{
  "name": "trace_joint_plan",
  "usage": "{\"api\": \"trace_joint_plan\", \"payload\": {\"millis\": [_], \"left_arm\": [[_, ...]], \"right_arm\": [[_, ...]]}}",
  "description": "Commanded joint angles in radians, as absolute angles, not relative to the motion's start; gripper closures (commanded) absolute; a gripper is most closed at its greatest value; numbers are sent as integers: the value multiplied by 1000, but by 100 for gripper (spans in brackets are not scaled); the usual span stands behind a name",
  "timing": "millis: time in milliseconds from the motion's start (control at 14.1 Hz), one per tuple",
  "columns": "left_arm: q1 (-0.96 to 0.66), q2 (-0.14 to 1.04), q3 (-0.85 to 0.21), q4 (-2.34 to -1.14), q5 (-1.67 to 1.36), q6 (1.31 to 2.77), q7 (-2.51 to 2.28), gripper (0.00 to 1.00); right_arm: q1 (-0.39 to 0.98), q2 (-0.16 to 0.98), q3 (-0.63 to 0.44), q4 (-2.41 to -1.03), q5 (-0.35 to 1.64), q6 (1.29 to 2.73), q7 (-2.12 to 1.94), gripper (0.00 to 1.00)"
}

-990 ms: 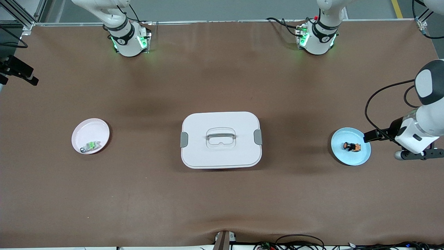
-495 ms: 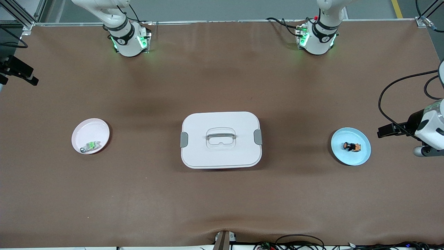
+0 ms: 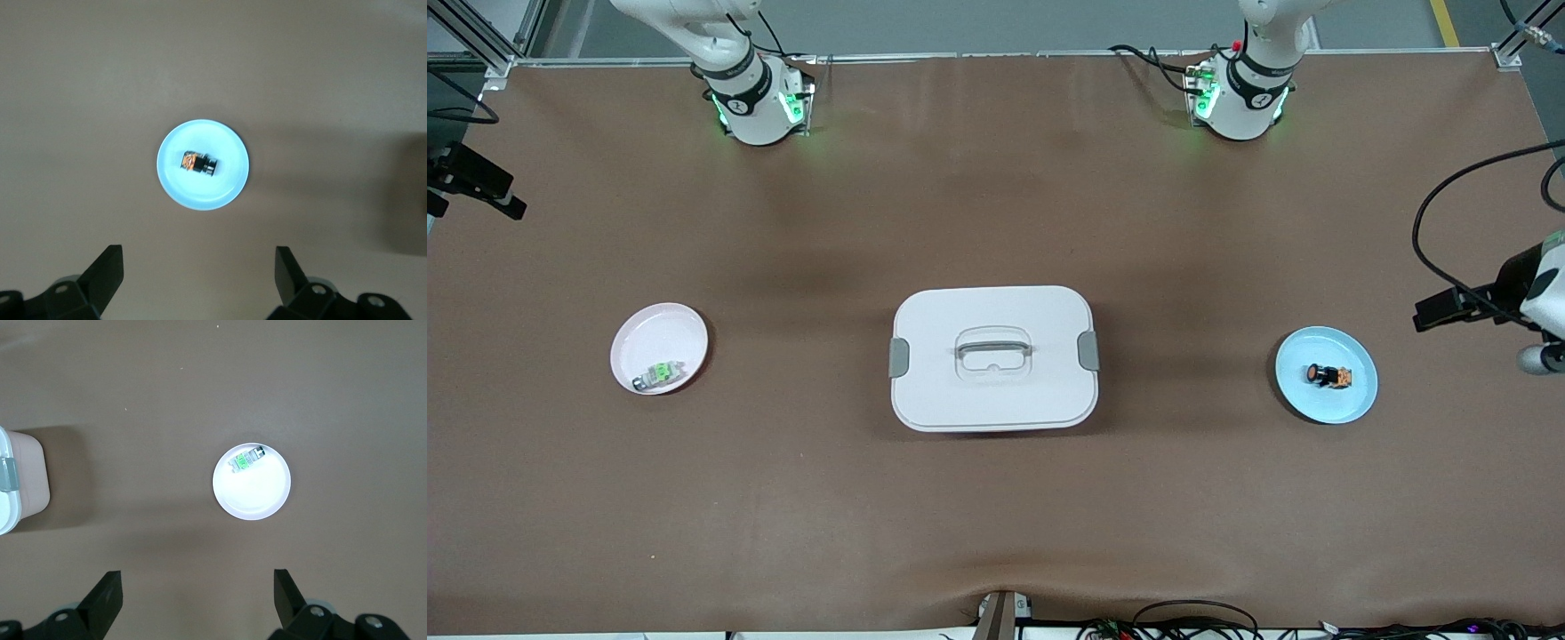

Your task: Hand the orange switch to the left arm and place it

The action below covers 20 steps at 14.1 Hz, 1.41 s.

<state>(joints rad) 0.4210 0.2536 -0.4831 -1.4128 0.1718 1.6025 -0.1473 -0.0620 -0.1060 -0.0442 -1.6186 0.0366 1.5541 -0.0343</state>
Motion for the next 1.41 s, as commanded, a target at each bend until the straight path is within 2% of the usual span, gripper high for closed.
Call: {"api": "trace_joint_plan", "payload": {"millis": [0,566,707,920,1061,1344], "left_arm": [[423,200,-485,-1419,175,1580,-164,0],[453,75,-463,-1462,56,1491,-126,0],[372,31,-358,-1500,38,1491,-92,0],[177,-17,-113,-1552,-3,1489,-9,0],[39,-21,6,-1552,-9,1489,3,0],[-24,-12,11,-1554,-11,1494,3,0]], "right_arm": [[-83,-98,-26,-1600,25,1542,-38,0],[-83,-95,-26,-1600,25,1542,-38,0],[-81,-95,-26,-1600,25,1542,-38,0],[-83,-95,-26,-1600,25,1543,-38,0],[-83,-94,-26,-1600,25,1543,-38,0],[-84,-95,-26,-1600,25,1543,-38,0]]}}
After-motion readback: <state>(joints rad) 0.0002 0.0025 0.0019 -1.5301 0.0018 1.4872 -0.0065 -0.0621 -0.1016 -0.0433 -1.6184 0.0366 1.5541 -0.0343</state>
